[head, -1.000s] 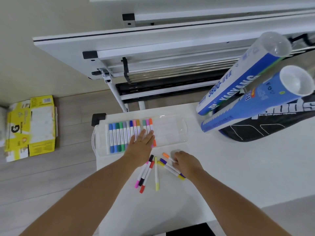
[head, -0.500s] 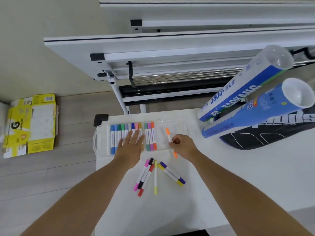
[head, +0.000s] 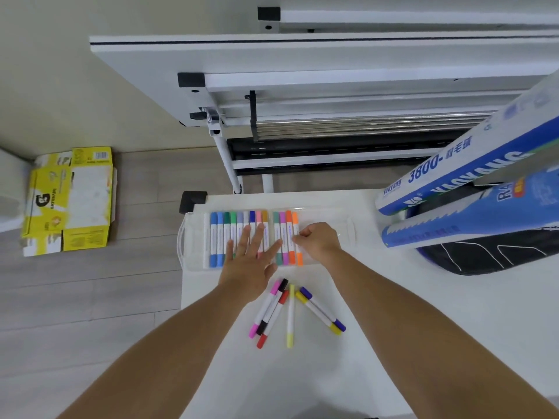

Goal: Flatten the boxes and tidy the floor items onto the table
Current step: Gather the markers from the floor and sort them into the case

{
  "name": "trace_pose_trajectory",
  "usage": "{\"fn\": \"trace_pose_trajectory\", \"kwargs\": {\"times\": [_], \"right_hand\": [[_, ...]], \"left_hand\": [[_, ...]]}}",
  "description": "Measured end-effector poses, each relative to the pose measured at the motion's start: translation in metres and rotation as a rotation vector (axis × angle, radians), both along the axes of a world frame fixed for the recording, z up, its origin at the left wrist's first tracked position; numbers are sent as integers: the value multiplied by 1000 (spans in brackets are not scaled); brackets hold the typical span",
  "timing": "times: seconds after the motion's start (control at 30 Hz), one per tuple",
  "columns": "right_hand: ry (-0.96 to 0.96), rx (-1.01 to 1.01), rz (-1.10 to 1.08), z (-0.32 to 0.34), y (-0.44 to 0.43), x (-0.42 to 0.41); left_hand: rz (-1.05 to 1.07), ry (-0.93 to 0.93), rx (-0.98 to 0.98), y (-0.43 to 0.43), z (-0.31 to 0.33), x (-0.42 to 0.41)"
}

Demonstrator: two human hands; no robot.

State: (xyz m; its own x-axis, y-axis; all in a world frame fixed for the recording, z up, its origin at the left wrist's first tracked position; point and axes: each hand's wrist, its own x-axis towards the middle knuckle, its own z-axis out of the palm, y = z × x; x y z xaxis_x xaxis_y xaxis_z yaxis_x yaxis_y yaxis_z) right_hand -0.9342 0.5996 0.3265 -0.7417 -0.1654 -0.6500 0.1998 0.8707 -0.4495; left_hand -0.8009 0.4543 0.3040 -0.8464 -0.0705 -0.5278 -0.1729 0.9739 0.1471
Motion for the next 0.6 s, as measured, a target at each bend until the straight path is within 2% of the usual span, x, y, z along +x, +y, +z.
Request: {"fn": "trace_pose_trajectory", "kwargs": {"times": [0.17,0.4,0.5,0.6], "right_hand": [[41,40,18,-5,-4,-2],[220,215,164,-10,1,1],[345,321,303,-4,-1,5],[294,192,335,3,10,17]], "left_hand": [[17,20,10,0,-2,1],[15,32,9,0,-2,0],[12,29,5,0,-3,0],[11,-11,18,-1,3,-3]]}}
